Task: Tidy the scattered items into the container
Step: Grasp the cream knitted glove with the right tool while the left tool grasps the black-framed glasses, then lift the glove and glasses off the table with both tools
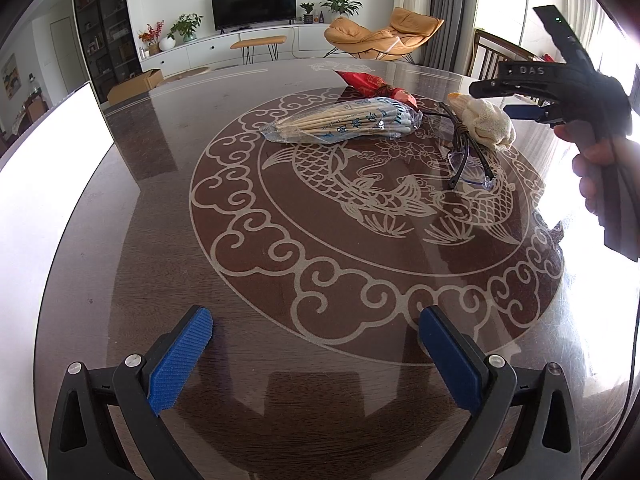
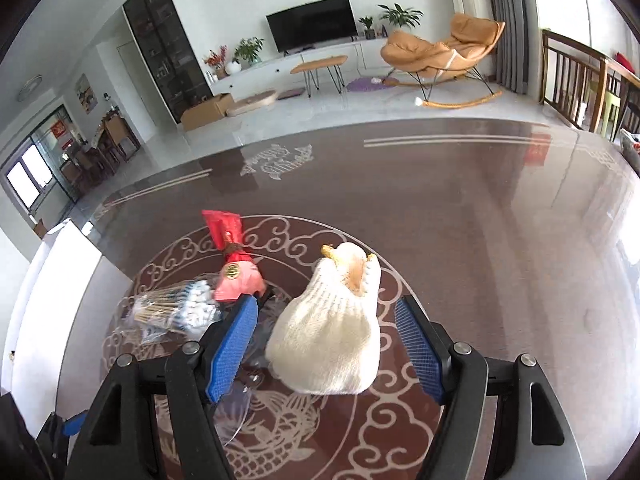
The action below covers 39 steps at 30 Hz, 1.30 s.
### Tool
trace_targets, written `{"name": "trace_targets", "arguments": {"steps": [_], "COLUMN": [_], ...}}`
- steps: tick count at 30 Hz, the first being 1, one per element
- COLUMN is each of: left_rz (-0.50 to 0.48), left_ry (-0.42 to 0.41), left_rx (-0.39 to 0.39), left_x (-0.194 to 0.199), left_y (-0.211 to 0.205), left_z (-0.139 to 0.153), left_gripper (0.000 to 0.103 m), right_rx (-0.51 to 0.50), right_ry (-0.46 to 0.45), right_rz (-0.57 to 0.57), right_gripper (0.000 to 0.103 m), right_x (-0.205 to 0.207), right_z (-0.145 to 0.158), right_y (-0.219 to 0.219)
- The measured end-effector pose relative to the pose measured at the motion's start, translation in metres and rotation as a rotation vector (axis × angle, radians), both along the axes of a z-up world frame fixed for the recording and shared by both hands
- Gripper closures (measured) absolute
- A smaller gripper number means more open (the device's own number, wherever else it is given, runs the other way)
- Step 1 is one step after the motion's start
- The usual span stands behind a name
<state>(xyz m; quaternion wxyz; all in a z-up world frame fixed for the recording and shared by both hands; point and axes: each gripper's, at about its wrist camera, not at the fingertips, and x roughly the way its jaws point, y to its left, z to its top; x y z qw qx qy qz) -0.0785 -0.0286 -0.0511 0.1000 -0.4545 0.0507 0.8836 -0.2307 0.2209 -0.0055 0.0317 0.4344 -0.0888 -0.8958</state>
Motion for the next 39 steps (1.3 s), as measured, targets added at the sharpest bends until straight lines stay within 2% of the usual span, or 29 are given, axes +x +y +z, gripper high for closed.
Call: {"name": "trace_targets", "arguments": {"steps": [2,3,4,7,10,11,15,17,20,22,25,26,27,28,30,33,36,39], "left_rz": [0.000,0.000,0.000,0.000,-0.013,-0.016,-0.069,-0.108,-0.119,-0.109,-0.085,-0.081,-0.076,-0.070,-0.046,0.001,0.018,0.062], "left_ry": [0.000,0.000,0.000,-0.034,-0.058,-0.060,-0.122,-0.164,-0.199,-0.187,-0.166,-0.150,-0.131,-0.119,-0.115,-0.123,-0.098,-0.067], "left_rx": [0.000,0.000,0.000,0.025,0.235,0.255,0.269,0.223,0.146,0.105,0.076,0.061,0.043,0.040,0.086,0.164,0.151,0.126], "left_x": [0.000,0.000,0.000,-0.003,-0.014,-0.021,-0.065,-0.087,-0.112,-0.125,-0.136,-0.136,-0.135,-0.134,-0.127,-0.103,-0.057,-0.009], "left_y": [0.001,0.001,0.001,0.001,0.007,0.016,0.070,0.100,0.132,0.145,0.157,0.161,0.163,0.163,0.153,0.120,0.074,0.022], "left_z": [0.001,0.001,0.000,0.003,0.019,0.026,0.035,0.029,0.018,0.016,0.017,0.017,0.017,0.017,0.017,0.015,0.020,0.023], "left_gripper": [0.000,0.000,0.000,0.000,0.000,0.000,0.000,0.000,0.017,0.017,0.033,0.047,0.075,0.085,0.090,0.091,0.090,0.090], "right_rx": [-0.009,-0.051,-0.068,-0.035,-0.020,-0.024,-0.040,-0.034,-0.046,-0.066,-0.080,-0.073,-0.066,-0.059,-0.038,0.032,0.037,0.018], "right_ry": [-0.030,-0.035,-0.039,-0.050,-0.048,-0.043,-0.006,0.014,0.035,0.052,0.068,0.070,0.071,0.072,0.075,0.086,0.088,0.105], "right_rz": [-0.002,0.011,0.024,0.087,0.114,0.110,0.089,0.078,0.070,0.073,0.071,0.070,0.068,0.066,0.065,0.084,0.157,0.266], "right_gripper": [0.037,0.062,0.062,0.062,0.061,0.061,0.061,0.061,0.061,0.060,0.060,0.060,0.060,0.060,0.060,0.060,0.060,0.060], "right_x": [-0.007,-0.003,0.003,0.043,0.101,0.118,0.155,0.161,0.165,0.164,0.168,0.169,0.171,0.172,0.174,0.182,0.190,0.204], "right_z": [-0.012,-0.016,-0.017,-0.016,-0.017,-0.018,-0.021,-0.022,-0.023,-0.024,-0.026,-0.026,-0.026,-0.026,-0.025,-0.021,-0.018,-0.012], "right_y": [0.004,0.008,0.011,0.023,0.043,0.048,0.056,0.056,0.058,0.063,0.067,0.067,0.068,0.069,0.068,0.058,0.038,-0.003]}}
